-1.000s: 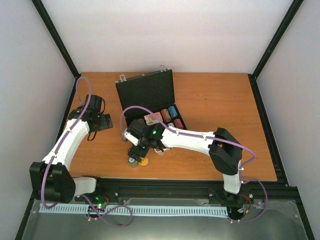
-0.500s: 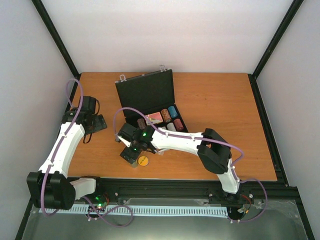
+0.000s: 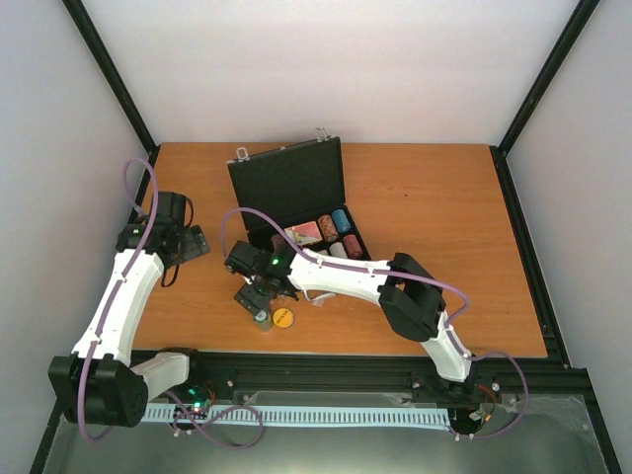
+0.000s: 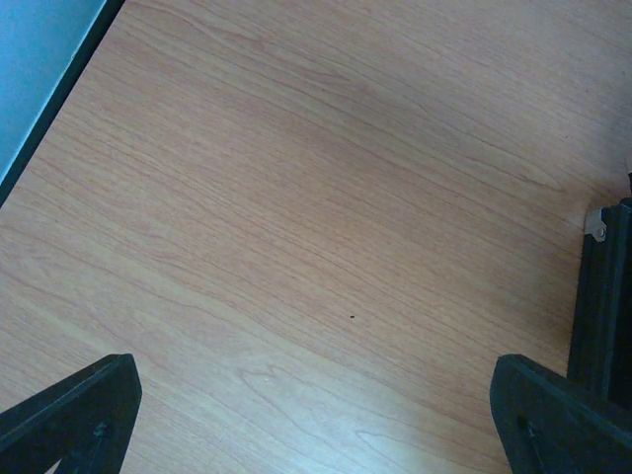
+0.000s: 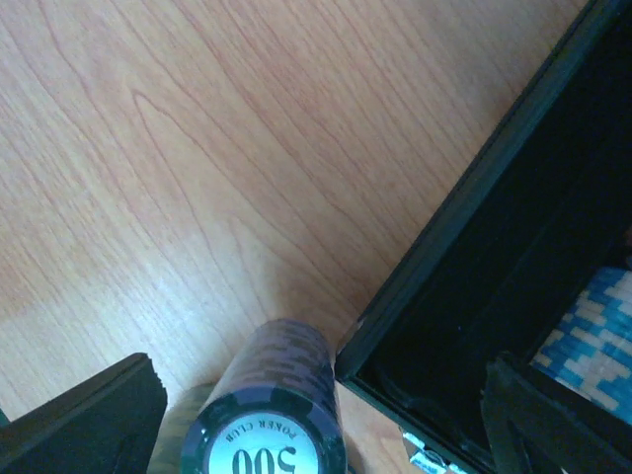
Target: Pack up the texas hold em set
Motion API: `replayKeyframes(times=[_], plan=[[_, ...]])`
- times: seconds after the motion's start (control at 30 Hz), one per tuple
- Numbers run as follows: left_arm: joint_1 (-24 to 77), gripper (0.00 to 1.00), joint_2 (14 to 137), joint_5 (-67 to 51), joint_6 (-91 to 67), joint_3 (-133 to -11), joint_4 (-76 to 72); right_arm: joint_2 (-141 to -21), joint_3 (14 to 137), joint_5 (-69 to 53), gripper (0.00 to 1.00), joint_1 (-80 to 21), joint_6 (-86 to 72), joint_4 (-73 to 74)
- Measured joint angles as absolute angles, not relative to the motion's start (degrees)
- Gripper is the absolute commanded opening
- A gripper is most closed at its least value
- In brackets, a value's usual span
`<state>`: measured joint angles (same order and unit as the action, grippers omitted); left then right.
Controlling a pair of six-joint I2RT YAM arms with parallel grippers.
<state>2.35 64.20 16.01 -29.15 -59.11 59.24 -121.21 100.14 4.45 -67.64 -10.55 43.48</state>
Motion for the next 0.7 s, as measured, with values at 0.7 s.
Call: replayKeyframes(times=[0.7], plan=[[2.3,1.00,66.3,15.5,-29.1,-60.8,59.2,-123.2,102.0,3.4,0.53,-67.9,-11.3,48.9]])
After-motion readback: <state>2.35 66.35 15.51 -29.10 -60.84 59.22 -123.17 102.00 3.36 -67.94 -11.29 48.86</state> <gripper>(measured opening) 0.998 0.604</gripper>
